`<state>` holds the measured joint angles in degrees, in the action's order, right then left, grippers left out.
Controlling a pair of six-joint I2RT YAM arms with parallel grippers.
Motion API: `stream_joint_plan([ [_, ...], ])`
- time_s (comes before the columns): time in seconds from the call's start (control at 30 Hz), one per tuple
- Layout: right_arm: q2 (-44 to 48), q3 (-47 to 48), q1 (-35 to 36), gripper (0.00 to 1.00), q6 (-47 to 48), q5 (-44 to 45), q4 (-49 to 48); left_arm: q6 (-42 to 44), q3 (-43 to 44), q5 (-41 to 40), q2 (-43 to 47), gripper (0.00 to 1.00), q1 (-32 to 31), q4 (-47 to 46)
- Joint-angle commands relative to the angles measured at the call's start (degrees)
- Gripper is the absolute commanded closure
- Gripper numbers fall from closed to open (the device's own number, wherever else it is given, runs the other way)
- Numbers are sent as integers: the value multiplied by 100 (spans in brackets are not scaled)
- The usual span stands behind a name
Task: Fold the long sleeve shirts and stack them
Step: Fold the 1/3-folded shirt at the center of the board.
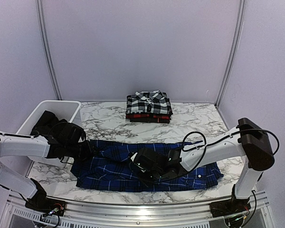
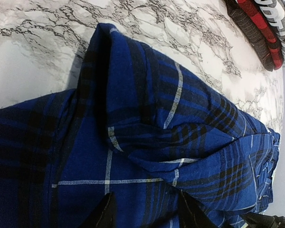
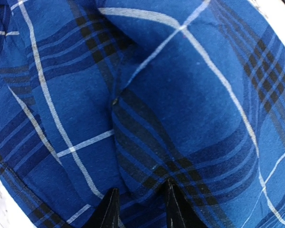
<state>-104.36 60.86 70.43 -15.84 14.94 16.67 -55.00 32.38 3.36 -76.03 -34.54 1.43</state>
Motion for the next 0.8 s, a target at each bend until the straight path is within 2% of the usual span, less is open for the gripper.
stream_joint_plan([
  [0.0,3,133,-104,69,29,129,-61,15,25,-37,-124,54,20,-75],
  [0.43,15,209,-153,100,101,80,31,69,331,-34,-606,51,25,-169],
  [0.77,354,321,-157,100,167,10,307,1,416,-192,-809,52,26,-322],
])
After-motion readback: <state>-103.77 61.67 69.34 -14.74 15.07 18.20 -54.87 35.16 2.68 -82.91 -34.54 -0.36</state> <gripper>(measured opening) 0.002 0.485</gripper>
